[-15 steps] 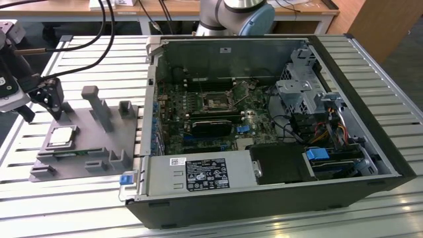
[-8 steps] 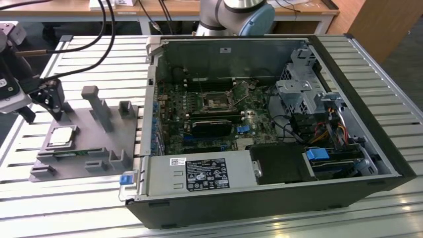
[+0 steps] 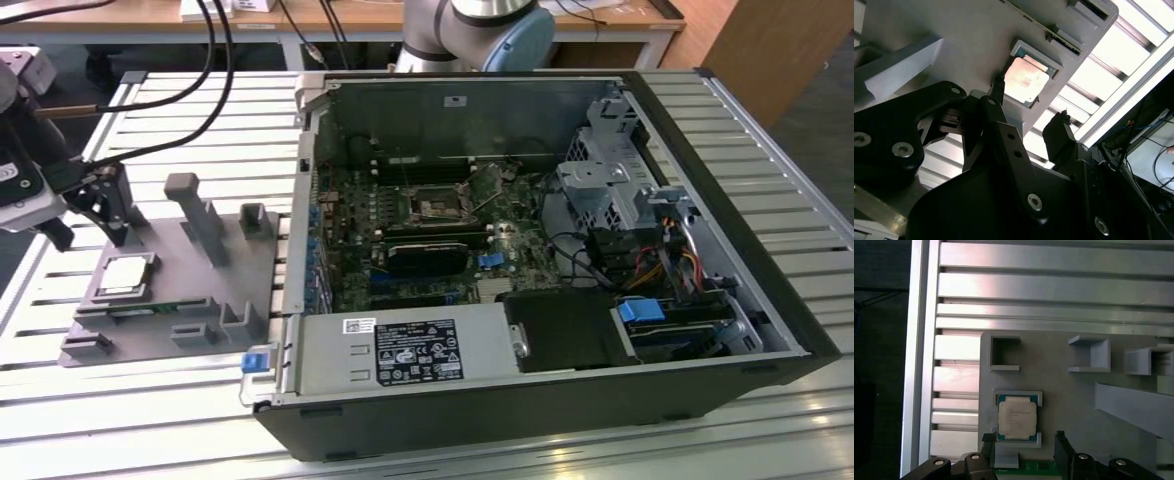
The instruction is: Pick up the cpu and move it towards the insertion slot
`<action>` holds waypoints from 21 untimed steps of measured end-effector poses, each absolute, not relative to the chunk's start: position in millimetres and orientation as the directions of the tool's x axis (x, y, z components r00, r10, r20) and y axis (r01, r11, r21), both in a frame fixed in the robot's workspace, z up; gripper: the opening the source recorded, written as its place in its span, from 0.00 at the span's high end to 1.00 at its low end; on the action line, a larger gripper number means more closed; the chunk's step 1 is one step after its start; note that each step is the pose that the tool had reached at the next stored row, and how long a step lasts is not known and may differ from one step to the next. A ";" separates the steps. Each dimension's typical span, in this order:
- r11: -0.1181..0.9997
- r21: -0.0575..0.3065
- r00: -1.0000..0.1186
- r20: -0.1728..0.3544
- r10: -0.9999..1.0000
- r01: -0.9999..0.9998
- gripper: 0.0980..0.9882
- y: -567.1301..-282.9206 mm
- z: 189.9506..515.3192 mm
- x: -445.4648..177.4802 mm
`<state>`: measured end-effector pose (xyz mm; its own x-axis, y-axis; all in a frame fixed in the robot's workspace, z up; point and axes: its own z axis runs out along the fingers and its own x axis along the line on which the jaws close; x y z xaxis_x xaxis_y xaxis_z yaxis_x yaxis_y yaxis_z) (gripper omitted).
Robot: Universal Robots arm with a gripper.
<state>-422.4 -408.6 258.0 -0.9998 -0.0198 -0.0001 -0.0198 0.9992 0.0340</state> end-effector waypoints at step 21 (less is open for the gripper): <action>0.999 0.034 -1.000 0.000 -0.020 -0.020 0.45 -408.6 245.9 -422.5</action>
<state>-422.5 -408.6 245.9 -0.9998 -0.0198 -0.0001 -0.0198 0.9992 0.0338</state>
